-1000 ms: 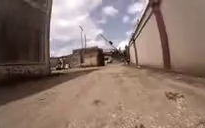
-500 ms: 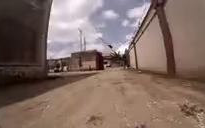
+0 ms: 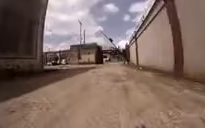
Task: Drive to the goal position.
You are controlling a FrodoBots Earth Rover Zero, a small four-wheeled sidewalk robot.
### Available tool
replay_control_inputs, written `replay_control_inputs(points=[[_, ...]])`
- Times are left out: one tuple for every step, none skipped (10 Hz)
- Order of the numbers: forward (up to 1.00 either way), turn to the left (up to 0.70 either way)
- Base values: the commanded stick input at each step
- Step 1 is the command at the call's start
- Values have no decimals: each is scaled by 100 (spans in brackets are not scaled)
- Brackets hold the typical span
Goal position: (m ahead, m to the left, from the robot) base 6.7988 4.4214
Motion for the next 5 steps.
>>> replay_control_inputs(points=[[85, 0], [85, 0], [85, 0], [85, 0], [85, 0]])
